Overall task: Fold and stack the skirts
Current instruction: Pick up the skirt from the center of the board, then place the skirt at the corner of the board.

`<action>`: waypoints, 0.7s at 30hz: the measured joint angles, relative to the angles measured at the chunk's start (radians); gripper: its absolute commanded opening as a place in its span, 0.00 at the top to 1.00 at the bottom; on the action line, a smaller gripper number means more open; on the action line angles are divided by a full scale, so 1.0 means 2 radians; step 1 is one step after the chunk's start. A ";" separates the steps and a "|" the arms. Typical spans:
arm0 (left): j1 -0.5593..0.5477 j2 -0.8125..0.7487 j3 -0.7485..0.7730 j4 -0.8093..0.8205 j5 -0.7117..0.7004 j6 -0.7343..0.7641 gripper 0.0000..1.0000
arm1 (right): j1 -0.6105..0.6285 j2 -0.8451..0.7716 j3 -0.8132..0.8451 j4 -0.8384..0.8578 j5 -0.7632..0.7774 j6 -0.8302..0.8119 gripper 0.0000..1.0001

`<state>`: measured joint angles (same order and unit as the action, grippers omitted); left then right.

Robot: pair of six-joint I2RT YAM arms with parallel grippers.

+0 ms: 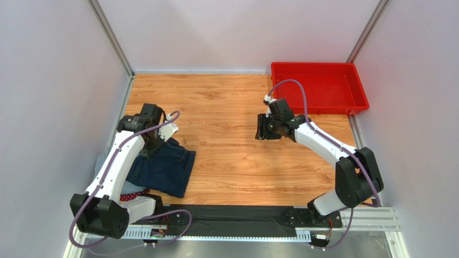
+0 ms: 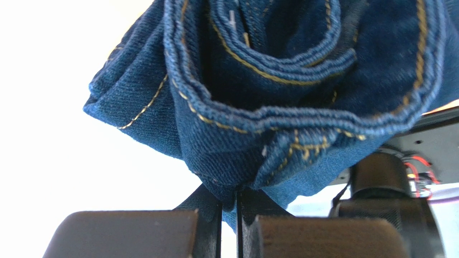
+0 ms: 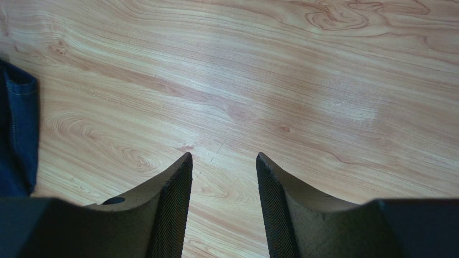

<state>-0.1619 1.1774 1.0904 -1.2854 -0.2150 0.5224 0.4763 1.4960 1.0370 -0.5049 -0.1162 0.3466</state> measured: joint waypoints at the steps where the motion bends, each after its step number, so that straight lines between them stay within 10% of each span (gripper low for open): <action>1: 0.000 -0.006 0.005 -0.005 -0.006 0.000 1.00 | 0.000 0.000 0.000 0.000 0.001 -0.001 0.51; 21: 0.001 -0.087 0.066 -0.036 -0.135 0.003 1.00 | 0.000 -0.017 0.000 -0.002 0.015 -0.017 0.51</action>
<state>-0.1593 1.0027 1.2224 -1.3575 -0.4854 0.5282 0.4763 1.4620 1.0370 -0.5098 -0.0868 0.3119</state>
